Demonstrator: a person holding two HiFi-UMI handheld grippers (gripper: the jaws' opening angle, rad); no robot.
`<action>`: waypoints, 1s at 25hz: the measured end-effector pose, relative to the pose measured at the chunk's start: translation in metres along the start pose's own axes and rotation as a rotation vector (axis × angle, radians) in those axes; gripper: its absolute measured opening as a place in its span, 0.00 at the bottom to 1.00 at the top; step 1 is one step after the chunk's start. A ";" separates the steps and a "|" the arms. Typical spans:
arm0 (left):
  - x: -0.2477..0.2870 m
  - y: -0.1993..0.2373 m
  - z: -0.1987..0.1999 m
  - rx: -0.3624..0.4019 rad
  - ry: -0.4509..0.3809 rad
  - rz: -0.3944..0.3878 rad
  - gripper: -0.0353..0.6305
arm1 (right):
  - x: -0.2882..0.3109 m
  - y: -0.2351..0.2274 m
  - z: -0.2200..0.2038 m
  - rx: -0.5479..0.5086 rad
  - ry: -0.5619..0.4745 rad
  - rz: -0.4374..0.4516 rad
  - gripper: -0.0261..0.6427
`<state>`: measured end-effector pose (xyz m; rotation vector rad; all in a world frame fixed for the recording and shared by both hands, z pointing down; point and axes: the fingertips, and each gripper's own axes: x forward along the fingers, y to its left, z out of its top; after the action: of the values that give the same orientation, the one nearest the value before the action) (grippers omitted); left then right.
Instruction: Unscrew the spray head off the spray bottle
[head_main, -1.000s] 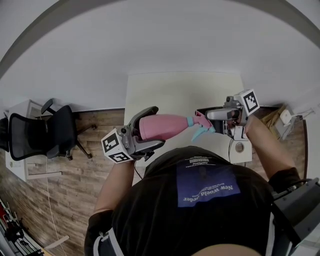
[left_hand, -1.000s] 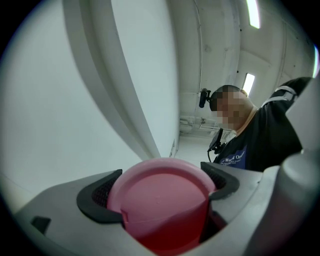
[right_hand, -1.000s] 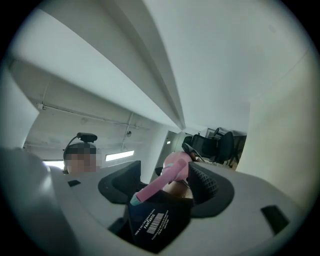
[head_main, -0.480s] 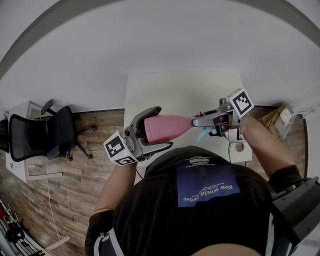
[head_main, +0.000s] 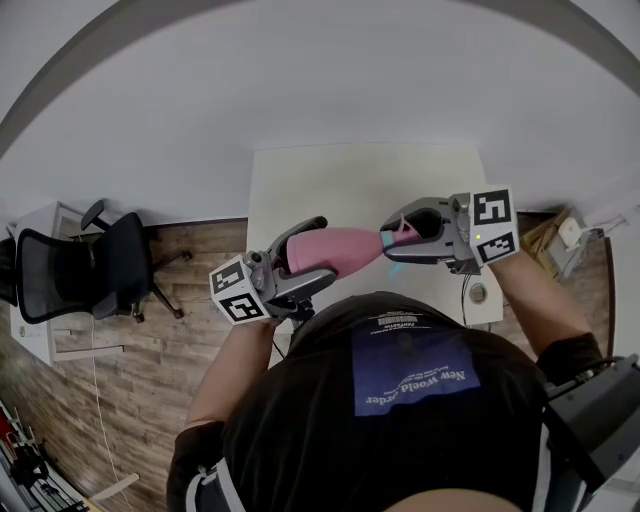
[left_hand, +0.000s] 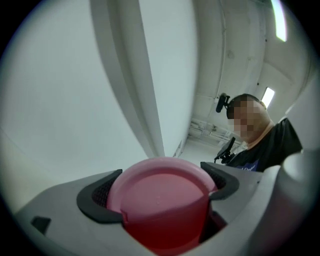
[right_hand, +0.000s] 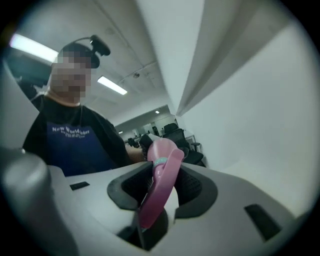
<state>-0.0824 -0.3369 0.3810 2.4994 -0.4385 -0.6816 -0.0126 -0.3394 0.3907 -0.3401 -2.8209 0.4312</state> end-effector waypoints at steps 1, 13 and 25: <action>0.000 0.002 0.000 -0.035 -0.008 0.002 0.79 | 0.000 0.002 0.000 -0.079 0.021 -0.016 0.22; -0.005 0.016 -0.005 -0.235 -0.037 0.025 0.79 | 0.005 0.010 -0.011 -0.871 0.296 -0.211 0.22; -0.011 0.019 0.006 -0.222 -0.120 0.032 0.79 | 0.008 0.007 -0.001 -0.912 0.276 -0.305 0.22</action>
<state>-0.0985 -0.3501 0.3913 2.2469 -0.4211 -0.8238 -0.0185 -0.3311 0.3908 -0.1078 -2.5438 -0.9146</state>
